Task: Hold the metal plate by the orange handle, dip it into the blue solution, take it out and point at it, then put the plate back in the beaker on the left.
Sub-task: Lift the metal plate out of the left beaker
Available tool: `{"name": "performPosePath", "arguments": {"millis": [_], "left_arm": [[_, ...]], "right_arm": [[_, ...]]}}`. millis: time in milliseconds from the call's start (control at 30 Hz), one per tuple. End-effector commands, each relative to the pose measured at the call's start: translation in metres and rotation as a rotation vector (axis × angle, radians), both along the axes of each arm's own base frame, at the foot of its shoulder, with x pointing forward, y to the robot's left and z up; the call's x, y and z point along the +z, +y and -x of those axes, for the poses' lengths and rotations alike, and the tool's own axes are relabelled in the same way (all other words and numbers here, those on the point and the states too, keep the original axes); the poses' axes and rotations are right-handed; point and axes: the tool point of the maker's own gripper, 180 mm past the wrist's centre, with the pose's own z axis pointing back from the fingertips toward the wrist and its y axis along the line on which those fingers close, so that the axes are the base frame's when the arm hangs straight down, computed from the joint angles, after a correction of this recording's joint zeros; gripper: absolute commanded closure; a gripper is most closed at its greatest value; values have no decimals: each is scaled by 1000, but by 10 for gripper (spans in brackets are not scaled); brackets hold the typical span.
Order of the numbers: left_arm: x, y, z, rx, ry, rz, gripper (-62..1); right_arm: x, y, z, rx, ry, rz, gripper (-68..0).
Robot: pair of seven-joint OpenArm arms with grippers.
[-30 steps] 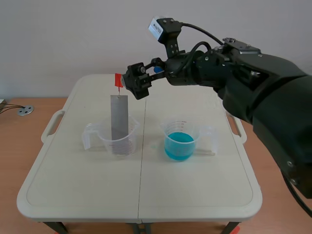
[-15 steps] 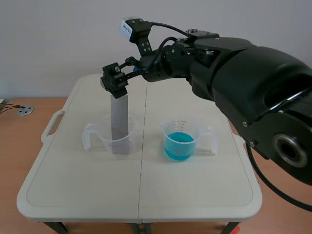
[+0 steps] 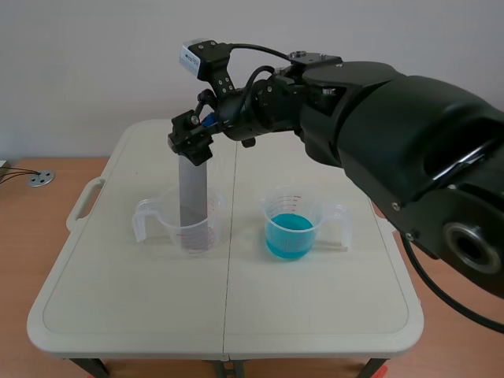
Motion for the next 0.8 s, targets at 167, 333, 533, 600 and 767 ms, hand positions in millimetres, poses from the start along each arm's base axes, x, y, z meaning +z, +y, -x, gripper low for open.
{"name": "performPosePath", "arguments": {"millis": [167, 333, 533, 600, 767], "left_arm": [[1, -4, 2, 1, -2, 12, -15], [1, -4, 2, 1, -2, 12, -15], [1, -4, 2, 1, -2, 12, -14], [1, -4, 2, 1, -2, 12, -14], [1, -4, 2, 1, -3, 12, -15]], "right_arm": [[23, 5, -9, 5, -50, -31, -263], [24, 5, -9, 5, -53, -37, -167], [24, 5, -9, 4, -53, -36, -13], [24, 5, -9, 4, -53, -36, -13], [24, 5, -9, 6, -53, -37, -13]]}}
